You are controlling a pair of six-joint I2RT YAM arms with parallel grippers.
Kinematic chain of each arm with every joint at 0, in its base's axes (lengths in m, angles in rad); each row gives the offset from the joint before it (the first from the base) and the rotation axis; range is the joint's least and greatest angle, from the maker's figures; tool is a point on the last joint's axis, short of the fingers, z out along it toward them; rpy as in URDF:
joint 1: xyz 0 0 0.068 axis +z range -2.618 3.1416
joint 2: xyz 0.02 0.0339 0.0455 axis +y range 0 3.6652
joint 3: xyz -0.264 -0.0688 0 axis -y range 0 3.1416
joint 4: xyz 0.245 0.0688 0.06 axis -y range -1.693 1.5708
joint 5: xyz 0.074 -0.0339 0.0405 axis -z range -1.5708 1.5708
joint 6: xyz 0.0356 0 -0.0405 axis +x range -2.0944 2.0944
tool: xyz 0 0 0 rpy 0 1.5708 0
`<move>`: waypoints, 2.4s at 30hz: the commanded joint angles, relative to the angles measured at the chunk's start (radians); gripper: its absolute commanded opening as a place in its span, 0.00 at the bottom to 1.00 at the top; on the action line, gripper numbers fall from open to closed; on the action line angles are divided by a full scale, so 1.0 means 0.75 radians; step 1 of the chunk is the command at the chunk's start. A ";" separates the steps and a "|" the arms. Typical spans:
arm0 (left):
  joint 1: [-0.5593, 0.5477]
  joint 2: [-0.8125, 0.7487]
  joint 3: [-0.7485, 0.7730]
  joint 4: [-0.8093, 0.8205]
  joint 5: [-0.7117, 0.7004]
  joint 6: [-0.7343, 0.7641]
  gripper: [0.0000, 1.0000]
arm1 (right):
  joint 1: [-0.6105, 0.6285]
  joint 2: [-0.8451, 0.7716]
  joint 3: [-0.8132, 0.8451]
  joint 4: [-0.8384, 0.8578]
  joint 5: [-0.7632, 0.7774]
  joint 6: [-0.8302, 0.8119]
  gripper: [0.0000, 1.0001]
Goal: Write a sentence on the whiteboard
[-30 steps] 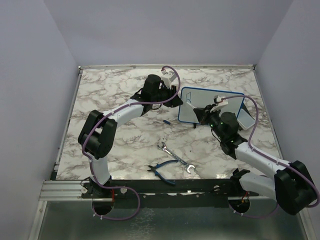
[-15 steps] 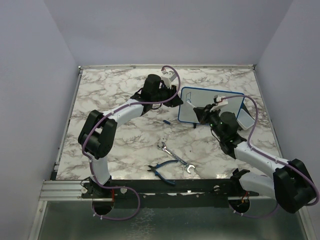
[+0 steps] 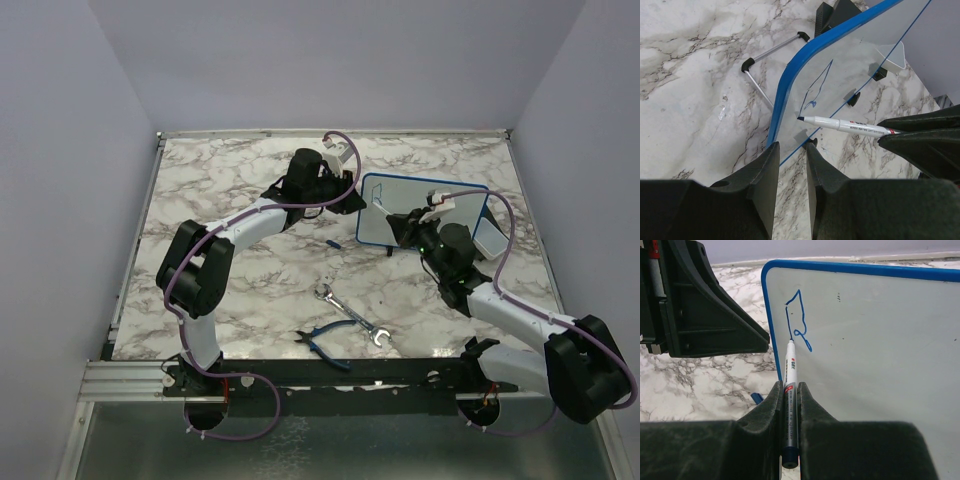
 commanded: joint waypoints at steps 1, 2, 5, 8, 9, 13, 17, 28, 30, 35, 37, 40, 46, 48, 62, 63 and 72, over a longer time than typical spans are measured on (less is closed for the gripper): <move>0.003 0.012 0.030 0.011 0.019 0.017 0.29 | 0.007 -0.012 -0.005 0.004 0.058 -0.014 0.01; 0.003 0.011 0.030 0.010 0.019 0.018 0.29 | 0.008 -0.014 -0.009 0.000 0.058 -0.013 0.01; 0.002 0.009 0.030 0.011 0.019 0.017 0.29 | 0.007 -0.017 -0.022 -0.007 0.055 -0.005 0.01; 0.002 0.006 0.030 0.010 0.018 0.017 0.29 | 0.008 -0.023 -0.039 -0.005 0.057 0.004 0.01; 0.002 0.006 0.030 0.010 0.017 0.017 0.29 | 0.008 -0.026 -0.042 -0.008 0.058 0.006 0.01; 0.002 0.004 0.030 0.010 0.018 0.018 0.29 | 0.008 -0.042 -0.054 -0.020 0.062 0.010 0.01; 0.003 0.002 0.030 0.011 0.017 0.016 0.29 | 0.008 -0.039 -0.063 -0.026 0.060 0.014 0.01; 0.002 -0.009 0.030 0.011 0.018 0.018 0.29 | 0.007 -0.015 -0.071 -0.024 0.050 0.023 0.01; 0.003 -0.011 0.030 0.009 0.017 0.018 0.29 | 0.008 -0.011 -0.073 -0.023 0.049 0.025 0.01; 0.002 -0.014 0.030 0.008 0.014 0.020 0.29 | 0.008 -0.003 -0.079 -0.025 0.048 0.030 0.01; 0.002 -0.016 0.029 0.008 0.013 0.019 0.29 | 0.008 0.000 -0.081 -0.028 0.048 0.033 0.01; 0.002 -0.019 0.030 0.006 0.013 0.019 0.29 | 0.010 0.002 -0.084 -0.028 0.047 0.035 0.01; 0.002 -0.020 0.029 0.006 0.013 0.019 0.29 | 0.010 0.005 -0.088 -0.031 0.046 0.035 0.01; 0.003 -0.023 0.030 0.004 0.011 0.020 0.29 | 0.009 0.002 -0.086 -0.032 0.046 0.034 0.01; 0.008 -0.048 0.016 0.003 0.001 0.028 0.34 | 0.010 -0.219 -0.060 -0.177 -0.039 0.048 0.01; 0.012 -0.052 0.016 0.004 0.002 0.029 0.36 | 0.010 -0.241 -0.054 -0.203 -0.034 0.044 0.01; 0.045 -0.098 -0.004 0.001 -0.004 0.032 0.58 | 0.008 -0.364 0.021 -0.396 0.082 0.005 0.01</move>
